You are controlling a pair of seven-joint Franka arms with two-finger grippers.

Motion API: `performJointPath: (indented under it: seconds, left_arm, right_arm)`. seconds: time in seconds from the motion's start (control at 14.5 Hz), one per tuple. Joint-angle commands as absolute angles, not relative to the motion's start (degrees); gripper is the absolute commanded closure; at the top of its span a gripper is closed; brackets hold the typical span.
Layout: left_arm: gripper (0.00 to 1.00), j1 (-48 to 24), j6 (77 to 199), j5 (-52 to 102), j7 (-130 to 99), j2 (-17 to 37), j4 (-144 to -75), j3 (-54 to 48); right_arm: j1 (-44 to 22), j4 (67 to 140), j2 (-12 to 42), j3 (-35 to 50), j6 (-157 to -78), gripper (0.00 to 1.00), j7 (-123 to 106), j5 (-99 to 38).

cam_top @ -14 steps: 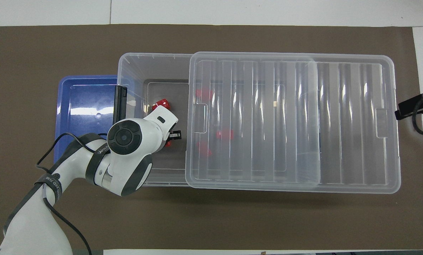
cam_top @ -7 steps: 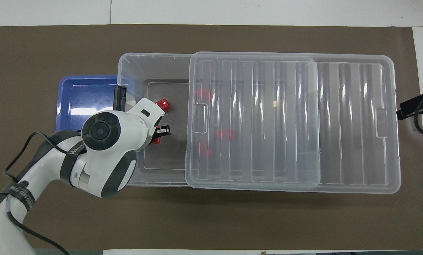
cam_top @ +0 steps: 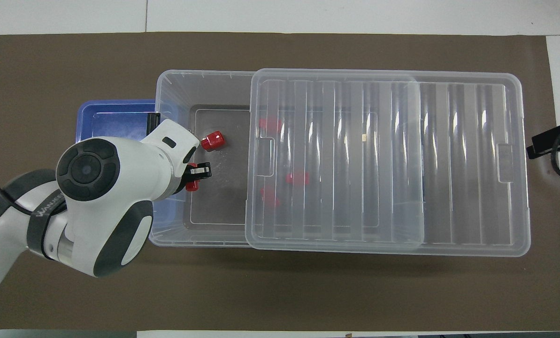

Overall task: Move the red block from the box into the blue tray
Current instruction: 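Carry the red block over the blue tray with the left gripper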

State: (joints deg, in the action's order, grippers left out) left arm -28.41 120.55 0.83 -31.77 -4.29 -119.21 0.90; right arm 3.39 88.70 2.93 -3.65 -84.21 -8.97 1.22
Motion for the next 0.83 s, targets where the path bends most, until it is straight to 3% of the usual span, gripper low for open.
performJointPath:
  seconds: [0.0,0.48,0.76]
  left_arm:
    - [1.00,-25.41,114.45,0.26,-30.16,-6.59,-116.81,0.97]
    - [1.00,-17.42,114.17,0.26,-21.64,-7.38,-117.07,0.97]
    - [1.00,-9.95,117.06,0.26,-11.45,-7.21,-118.82,0.97]
  right_arm:
    - [3.78,88.77,2.55,-3.69,-84.81,0.00,-8.52,1.23]
    - [3.96,90.78,1.94,-8.08,-89.02,0.02,-14.58,1.85]
    - [4.13,93.77,0.71,-9.84,-91.22,0.13,-17.13,1.76]
